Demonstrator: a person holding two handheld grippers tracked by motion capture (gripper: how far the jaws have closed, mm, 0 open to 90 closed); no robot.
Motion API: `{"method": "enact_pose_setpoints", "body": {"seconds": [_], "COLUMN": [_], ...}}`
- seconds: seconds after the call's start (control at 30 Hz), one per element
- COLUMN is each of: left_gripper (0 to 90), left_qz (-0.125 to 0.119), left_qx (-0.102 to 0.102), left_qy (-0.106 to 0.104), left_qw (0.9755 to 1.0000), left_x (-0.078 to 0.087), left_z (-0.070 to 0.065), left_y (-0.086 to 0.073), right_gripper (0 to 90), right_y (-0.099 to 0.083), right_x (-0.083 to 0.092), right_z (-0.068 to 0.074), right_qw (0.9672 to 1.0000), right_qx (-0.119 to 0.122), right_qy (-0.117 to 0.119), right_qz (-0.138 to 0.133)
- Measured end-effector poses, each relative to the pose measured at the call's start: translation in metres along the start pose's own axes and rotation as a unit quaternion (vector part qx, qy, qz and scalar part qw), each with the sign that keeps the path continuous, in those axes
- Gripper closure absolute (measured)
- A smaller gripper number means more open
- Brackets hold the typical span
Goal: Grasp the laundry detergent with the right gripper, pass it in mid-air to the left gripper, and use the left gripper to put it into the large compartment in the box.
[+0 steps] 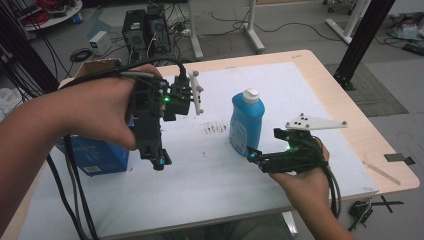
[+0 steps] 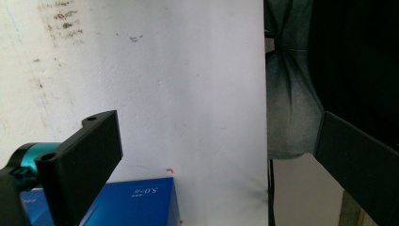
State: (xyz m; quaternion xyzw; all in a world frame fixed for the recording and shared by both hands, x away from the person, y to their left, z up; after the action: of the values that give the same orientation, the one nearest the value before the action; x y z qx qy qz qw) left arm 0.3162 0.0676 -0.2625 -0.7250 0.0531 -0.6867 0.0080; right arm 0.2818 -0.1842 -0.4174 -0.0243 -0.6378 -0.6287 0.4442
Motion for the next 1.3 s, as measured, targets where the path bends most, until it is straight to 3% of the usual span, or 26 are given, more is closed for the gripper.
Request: {"method": "enact_pose_setpoints", "body": {"seconds": [0.57,0.87,1.3], "left_gripper": [1.6,1.7,1.7], "left_qz": [0.003,0.003,0.004], "left_qx": [0.007,0.011,0.013], "left_qy": [-0.004,-0.005,-0.006], "left_qw": [1.0000,0.9999,0.9999], "left_x": [0.000,-0.001,-0.001], "left_z": [0.002,0.004,0.005], "left_y": [-0.007,-0.010,-0.013], "right_gripper": [1.0,1.0,4.4], "right_y": [0.004,0.010,0.015], "right_x": [-0.045,-0.058,-0.064], "right_z": [-0.002,-0.002,-0.004], "right_qw": [0.9997,0.9990,0.9976], "right_qx": [-0.004,0.003,0.012], "right_qy": [-0.023,-0.040,-0.062], "right_qz": [-0.006,-0.019,-0.027]}}
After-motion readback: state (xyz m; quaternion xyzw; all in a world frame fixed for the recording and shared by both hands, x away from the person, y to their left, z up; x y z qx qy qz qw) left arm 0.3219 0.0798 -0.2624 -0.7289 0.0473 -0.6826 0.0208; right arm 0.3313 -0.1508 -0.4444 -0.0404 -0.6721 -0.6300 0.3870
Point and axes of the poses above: each handheld gripper's, and its own axes: x roughly backward along the jaws, y roughly out of its top, z roughly to its left, the point moved 2 cm from there along -x, roughly forward along the jaws, and after that the axes turned 10 degrees about z, right-handed, at the moved point
